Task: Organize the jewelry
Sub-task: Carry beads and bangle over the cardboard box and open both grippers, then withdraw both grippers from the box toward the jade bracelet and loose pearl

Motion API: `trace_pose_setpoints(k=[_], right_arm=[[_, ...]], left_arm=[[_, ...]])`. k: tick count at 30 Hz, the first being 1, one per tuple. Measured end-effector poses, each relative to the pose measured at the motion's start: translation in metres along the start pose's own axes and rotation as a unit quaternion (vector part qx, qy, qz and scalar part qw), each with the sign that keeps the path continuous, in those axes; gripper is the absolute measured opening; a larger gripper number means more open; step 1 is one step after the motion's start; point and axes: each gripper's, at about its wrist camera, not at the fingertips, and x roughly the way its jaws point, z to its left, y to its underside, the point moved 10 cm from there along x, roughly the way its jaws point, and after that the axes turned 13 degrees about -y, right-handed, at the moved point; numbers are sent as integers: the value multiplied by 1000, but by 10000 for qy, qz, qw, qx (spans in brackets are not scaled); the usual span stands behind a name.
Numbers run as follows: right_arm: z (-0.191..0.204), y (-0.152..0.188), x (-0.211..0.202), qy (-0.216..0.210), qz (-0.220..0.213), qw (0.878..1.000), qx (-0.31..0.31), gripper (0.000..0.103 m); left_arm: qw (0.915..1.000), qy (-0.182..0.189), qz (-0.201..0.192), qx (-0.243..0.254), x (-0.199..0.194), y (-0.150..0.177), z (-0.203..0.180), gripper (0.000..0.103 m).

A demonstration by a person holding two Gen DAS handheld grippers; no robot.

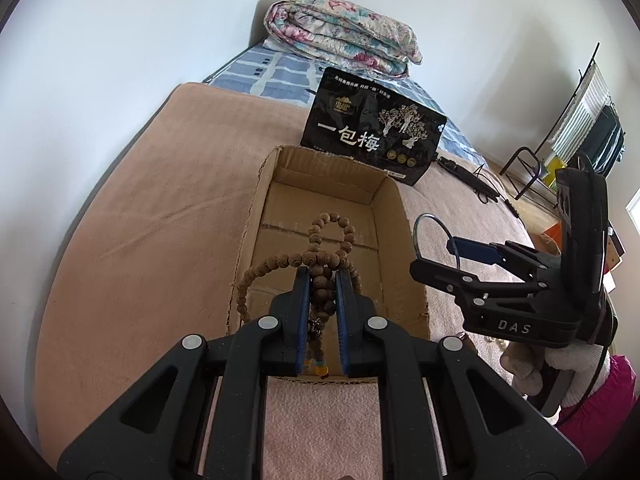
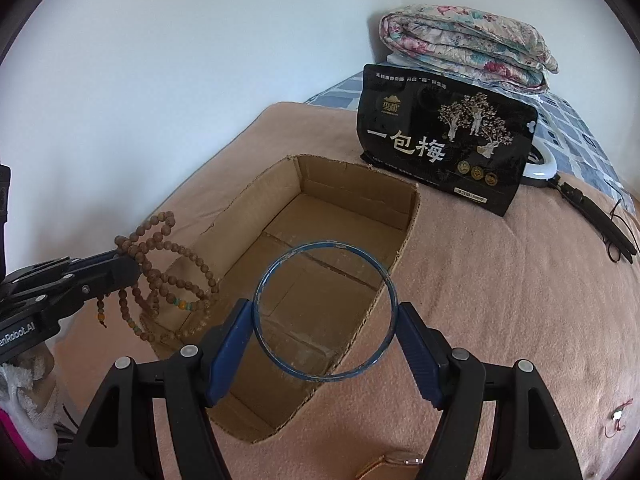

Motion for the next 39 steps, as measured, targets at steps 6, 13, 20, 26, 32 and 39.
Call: trace_pose_setpoints(k=[6,13,20,26,32,39], right_arm=[[3,-4,13,-106,7,9999,-6,75],[7,-7,14,-55,-57,10000,-48,88],[1,-9,-1,65,-177,9998,-12,88],[-9,-9,-20,191,-297,9993,84,88],[-19,-5,-49,342,-435,9984,104,88],[-43,7,-95,679,-631,9956,161,88]], left_arm=[[9999,-15,123,-55,7,4,5,10],[9999,-48,81,-104,7,2,7,35],[9999,-95,28,-83,4,2,6,35],[9999,-121,-28,-22,-5,1,0,35],[9998,-115,-108,104,-15,1,-16,35],[9992,-1,-273,303,-26,1,-44,36]])
